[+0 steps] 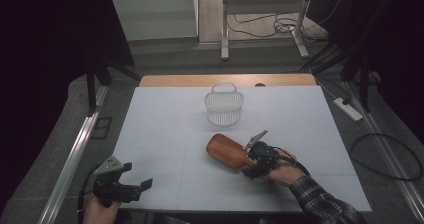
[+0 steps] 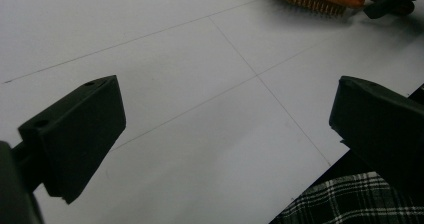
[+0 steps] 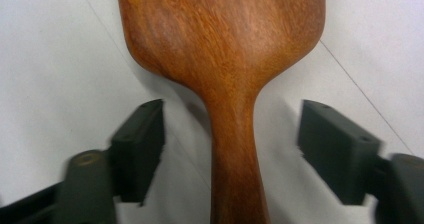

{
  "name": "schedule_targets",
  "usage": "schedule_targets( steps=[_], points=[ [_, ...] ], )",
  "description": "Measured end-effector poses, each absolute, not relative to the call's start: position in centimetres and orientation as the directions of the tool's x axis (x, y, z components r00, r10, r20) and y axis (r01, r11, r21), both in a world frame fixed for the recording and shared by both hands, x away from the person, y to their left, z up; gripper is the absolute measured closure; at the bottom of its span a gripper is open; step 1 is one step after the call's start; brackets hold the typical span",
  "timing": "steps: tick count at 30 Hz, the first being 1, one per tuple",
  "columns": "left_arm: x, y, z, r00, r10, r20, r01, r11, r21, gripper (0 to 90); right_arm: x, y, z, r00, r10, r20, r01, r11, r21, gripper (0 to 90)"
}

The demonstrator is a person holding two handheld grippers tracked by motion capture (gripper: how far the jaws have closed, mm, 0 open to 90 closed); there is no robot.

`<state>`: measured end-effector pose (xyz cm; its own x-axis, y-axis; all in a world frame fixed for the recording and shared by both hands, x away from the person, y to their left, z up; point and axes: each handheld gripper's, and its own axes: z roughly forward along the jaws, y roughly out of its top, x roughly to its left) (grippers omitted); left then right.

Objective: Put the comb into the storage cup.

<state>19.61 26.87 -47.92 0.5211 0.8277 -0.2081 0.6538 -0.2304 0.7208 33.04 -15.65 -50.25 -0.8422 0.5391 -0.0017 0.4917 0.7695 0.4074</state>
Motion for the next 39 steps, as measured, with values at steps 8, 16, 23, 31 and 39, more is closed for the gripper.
schedule_targets(
  steps=[8, 16, 23, 31, 39],
  points=[
    [19.6, 26.8, -47.9, 0.522, 0.828, -0.206, 0.654, -0.234, 0.719, 1.5, 33.1, -15.3, -50.2, -0.856, 0.518, -0.012, 0.469, 0.785, 0.405, 65.3],
    [19.6, 26.8, -47.9, 0.521, 0.829, -0.205, 0.655, -0.234, 0.718, 1.5, 33.1, -15.4, -50.2, -0.866, 0.501, -0.002, 0.459, 0.795, 0.396, 71.7],
    [19.7, 26.8, -47.9, 0.517, 0.83, -0.211, 0.662, -0.231, 0.713, 2.2, 33.0, -15.6, -50.1, -0.857, 0.514, 0.021, 0.472, 0.769, 0.432, 72.0],
    [19.8, 26.5, -47.8, 0.543, 0.814, -0.205, 0.657, -0.261, 0.707, 2.1, 32.8, -15.8, -49.9, -0.852, 0.523, 0.025, 0.475, 0.753, 0.455, 72.0],
    [20.2, 25.8, -47.3, 0.566, 0.808, -0.163, 0.622, -0.288, 0.728, 0.2, 32.6, -16.1, -49.0, -0.846, 0.531, 0.048, 0.48, 0.718, 0.505, 72.1]
  ],
)
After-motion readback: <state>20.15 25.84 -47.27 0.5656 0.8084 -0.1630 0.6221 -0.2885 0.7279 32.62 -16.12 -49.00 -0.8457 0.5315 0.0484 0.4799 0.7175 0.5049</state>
